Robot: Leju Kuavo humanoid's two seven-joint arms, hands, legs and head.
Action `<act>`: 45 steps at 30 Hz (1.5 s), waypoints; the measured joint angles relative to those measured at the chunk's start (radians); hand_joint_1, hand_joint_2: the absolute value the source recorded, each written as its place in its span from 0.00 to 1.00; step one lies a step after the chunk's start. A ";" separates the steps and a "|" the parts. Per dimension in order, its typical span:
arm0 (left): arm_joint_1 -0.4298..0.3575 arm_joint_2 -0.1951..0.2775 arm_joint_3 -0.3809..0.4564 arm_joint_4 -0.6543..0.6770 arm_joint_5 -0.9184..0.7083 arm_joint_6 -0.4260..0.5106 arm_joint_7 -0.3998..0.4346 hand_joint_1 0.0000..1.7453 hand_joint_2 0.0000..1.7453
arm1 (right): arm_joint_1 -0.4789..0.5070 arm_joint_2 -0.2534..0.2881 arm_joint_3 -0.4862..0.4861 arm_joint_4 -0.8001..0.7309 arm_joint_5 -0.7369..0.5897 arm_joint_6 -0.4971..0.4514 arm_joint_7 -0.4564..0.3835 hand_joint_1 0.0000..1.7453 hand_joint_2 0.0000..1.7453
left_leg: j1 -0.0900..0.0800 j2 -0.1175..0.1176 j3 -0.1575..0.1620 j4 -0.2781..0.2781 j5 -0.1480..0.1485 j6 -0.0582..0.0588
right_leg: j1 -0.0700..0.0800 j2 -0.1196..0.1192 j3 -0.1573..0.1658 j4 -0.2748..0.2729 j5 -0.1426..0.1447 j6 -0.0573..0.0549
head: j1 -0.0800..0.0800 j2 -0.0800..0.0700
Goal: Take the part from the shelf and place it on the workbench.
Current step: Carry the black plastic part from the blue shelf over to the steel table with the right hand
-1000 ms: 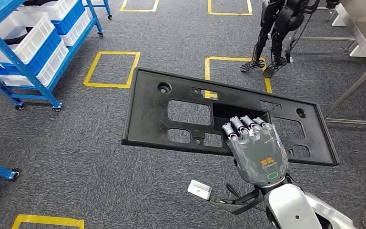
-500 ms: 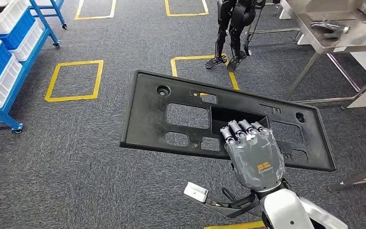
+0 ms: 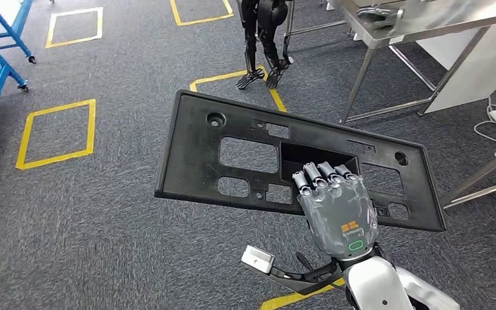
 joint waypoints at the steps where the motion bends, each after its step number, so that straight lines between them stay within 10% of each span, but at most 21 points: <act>1: 0.001 0.001 -0.002 0.000 0.000 -0.001 -0.002 0.00 1.00 | 0.001 0.000 0.000 0.000 0.001 0.000 0.001 1.00 1.00 | -0.001 -0.007 -0.033 0.059 -0.018 0.002 | 0.003 0.013 0.000 0.000 0.000 -0.003 | 0.000 0.000; 3: 0.001 0.001 -0.005 0.000 0.000 -0.002 -0.004 0.00 1.00 | 0.002 0.001 0.000 0.001 0.001 -0.001 0.001 1.00 1.00 | -0.003 -0.013 -0.062 0.095 -0.002 0.010 | 0.009 0.042 0.001 0.001 0.000 -0.004 | 0.000 0.000; 7: 0.002 0.002 -0.016 0.000 0.000 -0.002 -0.025 0.00 1.00 | 0.004 0.000 0.000 0.000 0.003 -0.002 0.007 1.00 1.00 | -0.008 -0.078 0.024 -0.120 0.121 0.034 | 0.011 0.100 0.003 0.003 0.001 -0.001 | 0.000 0.000; 11: -0.001 0.005 -0.025 0.000 -0.001 0.003 -0.045 0.00 1.00 | 0.021 -0.005 -0.001 -0.011 0.005 0.006 0.020 1.00 1.00 | -0.010 -0.073 0.051 -0.176 0.130 0.045 | 0.003 0.136 -0.006 0.001 0.008 0.018 | 0.001 0.000; 16: 0.003 0.006 -0.033 0.000 -0.001 -0.005 -0.055 0.00 1.00 | 0.033 -0.016 -0.009 -0.033 0.013 0.023 0.024 1.00 1.00 | -0.008 -0.012 0.067 -0.205 0.142 0.061 | 0.007 0.011 -0.082 0.164 -0.095 0.038 | 0.009 0.000; 25: 0.005 0.007 -0.036 0.000 -0.001 -0.010 -0.055 0.00 1.00 | 0.044 -0.022 -0.013 -0.041 0.016 0.027 0.024 1.00 1.00 | -0.007 0.014 0.067 -0.204 0.139 0.060 | -0.002 0.001 -0.117 0.238 -0.115 0.047 | 0.009 0.000; 29: 0.006 0.009 -0.049 0.000 -0.001 -0.014 -0.068 0.00 1.00 | 0.066 -0.041 -0.036 -0.079 0.017 0.047 0.032 1.00 1.00 | -0.004 0.093 0.076 -0.183 0.111 0.021 | -0.008 -0.044 0.011 -0.002 -0.002 0.040 | 0.007 0.000; 33: 0.006 0.007 -0.068 0.000 -0.001 -0.006 -0.070 0.00 1.00 | 0.081 -0.059 -0.061 -0.114 0.014 0.067 0.044 1.00 1.00 | 0.003 0.007 0.015 -0.037 0.020 0.003 | -0.009 -0.004 0.012 -0.012 0.001 0.011 | 0.002 0.000; 36: 0.008 0.007 -0.077 0.000 -0.001 0.003 -0.078 0.00 1.00 | 0.098 -0.073 -0.077 -0.134 0.006 0.083 0.049 1.00 1.00 | 0.003 -0.012 -0.055 0.101 -0.020 0.005 | -0.004 0.036 0.012 -0.011 0.001 0.006 | 0.000 0.000; 40: 0.008 0.007 -0.090 0.000 -0.001 0.018 -0.095 0.00 1.00 | 0.117 -0.098 -0.102 -0.170 -0.002 0.103 0.060 1.00 1.00 | 0.004 -0.066 0.033 -0.100 0.100 0.025 | -0.003 0.097 0.011 -0.008 0.003 0.011 | 0.001 0.000; 42: 0.008 0.007 -0.095 0.000 -0.001 0.019 -0.098 0.00 1.00 | 0.124 -0.114 -0.117 -0.187 -0.010 0.108 0.061 1.00 1.00 | 0.003 -0.096 0.061 -0.163 0.114 0.030 | -0.006 0.121 0.005 -0.008 0.007 0.022 | 0.001 0.000; 45: 0.006 0.005 -0.101 0.000 -0.001 0.019 -0.101 0.00 1.00 | 0.136 -0.139 -0.139 -0.214 -0.023 0.118 0.062 1.00 1.00 | 0.001 -0.066 0.069 -0.180 0.121 0.042 | -0.010 0.129 -0.003 -0.009 0.010 0.043 | 0.001 0.000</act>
